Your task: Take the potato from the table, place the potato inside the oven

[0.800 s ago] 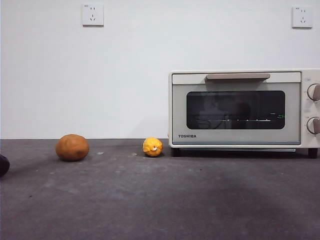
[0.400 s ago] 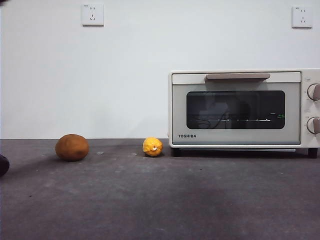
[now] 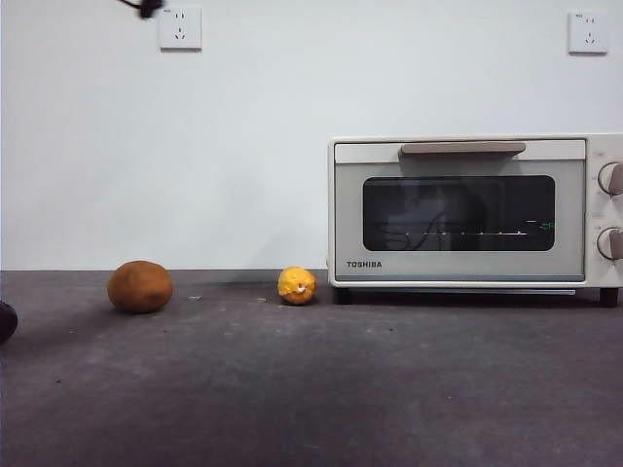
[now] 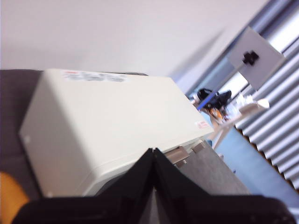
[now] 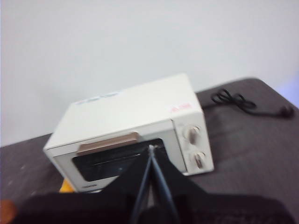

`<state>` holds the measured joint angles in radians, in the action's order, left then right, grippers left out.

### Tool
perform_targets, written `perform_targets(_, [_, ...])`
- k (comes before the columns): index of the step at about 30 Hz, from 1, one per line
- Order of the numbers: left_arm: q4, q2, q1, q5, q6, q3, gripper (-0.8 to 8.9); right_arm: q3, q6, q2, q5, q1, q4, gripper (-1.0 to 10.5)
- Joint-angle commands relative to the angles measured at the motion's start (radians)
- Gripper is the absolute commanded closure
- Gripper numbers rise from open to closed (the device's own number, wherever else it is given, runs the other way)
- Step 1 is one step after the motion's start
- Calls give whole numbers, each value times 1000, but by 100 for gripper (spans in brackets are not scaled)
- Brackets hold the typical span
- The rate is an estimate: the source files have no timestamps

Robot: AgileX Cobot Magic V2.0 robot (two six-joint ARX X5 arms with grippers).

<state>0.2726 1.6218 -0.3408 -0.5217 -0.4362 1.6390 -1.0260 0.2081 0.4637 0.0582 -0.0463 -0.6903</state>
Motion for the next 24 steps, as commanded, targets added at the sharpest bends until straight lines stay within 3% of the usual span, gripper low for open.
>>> perform_targets(1, [52, 95, -30, -11, 47, 122, 819, -38, -86, 31, 41, -1, 3, 946])
perform_targets(5, [99, 219, -61, -36, 47, 272, 819, -85, -109, 81, 94, -1, -1, 946])
perform_targets(15, [159, 483, -129, -40, 20, 558, 819, -212, -152, 208, 332, -1, -59, 948])
perform_targets(21, [160, 579, -172, -24, 88, 616, 819, -286, -153, 269, 344, 0, -85, 947])
perform_targets(24, [167, 605, -197, 45, 154, 616, 819, -302, -153, 286, 344, 1, -96, 947])
